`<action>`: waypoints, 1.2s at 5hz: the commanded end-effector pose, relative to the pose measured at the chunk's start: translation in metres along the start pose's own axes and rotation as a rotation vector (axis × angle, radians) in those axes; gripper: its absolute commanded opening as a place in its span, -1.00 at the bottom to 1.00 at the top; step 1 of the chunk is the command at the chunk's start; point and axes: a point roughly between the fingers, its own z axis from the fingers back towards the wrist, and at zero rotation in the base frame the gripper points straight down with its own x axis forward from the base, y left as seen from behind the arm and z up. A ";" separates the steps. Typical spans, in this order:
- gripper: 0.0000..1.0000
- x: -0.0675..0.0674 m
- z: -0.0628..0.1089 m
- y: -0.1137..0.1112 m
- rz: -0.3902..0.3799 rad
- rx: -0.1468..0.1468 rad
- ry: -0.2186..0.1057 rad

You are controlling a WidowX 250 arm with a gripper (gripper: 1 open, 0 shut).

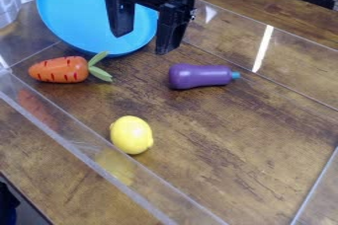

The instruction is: Put the carrot on the blue tray

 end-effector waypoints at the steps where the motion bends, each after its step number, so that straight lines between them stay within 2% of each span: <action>1: 1.00 -0.003 -0.011 0.005 -0.055 0.002 0.013; 4: 1.00 -0.008 -0.023 0.047 -0.237 0.019 0.042; 6: 1.00 -0.008 -0.026 0.055 -0.495 0.061 0.036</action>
